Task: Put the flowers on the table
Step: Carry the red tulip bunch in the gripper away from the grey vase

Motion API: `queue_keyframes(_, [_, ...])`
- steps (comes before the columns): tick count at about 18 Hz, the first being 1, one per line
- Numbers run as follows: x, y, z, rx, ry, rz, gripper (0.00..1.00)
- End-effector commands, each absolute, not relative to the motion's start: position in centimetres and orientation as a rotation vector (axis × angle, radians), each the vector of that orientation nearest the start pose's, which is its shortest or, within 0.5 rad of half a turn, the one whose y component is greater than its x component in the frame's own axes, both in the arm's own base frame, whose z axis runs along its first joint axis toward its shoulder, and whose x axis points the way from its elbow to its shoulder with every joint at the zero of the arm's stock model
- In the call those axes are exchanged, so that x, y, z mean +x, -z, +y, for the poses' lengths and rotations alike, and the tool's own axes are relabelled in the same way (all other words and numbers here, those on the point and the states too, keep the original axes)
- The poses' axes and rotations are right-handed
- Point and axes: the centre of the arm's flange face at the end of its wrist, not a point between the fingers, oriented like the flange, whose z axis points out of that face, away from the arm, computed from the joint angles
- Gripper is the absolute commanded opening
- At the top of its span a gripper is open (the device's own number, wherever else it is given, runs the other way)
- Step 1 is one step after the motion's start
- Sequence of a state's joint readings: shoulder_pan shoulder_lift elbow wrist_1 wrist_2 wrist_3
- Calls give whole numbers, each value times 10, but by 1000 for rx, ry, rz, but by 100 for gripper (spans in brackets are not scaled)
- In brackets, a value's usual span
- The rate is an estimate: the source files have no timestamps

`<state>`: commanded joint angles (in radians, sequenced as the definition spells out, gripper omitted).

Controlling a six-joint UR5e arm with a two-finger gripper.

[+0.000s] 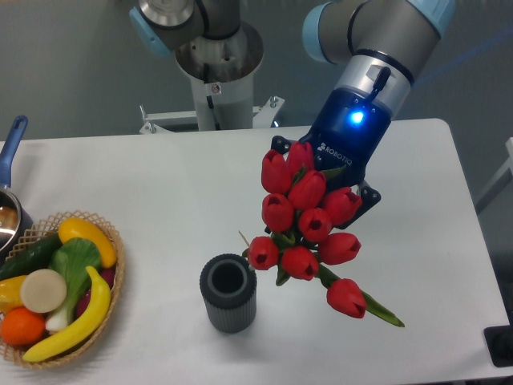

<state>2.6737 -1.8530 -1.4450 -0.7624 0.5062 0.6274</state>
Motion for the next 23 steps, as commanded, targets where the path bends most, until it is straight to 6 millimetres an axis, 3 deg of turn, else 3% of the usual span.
queue_keyframes(12, [-464, -529, 458, -1973, 225, -121, 47])
queue_keyframes(23, [-460, -529, 459, -1987, 214, -121, 47])
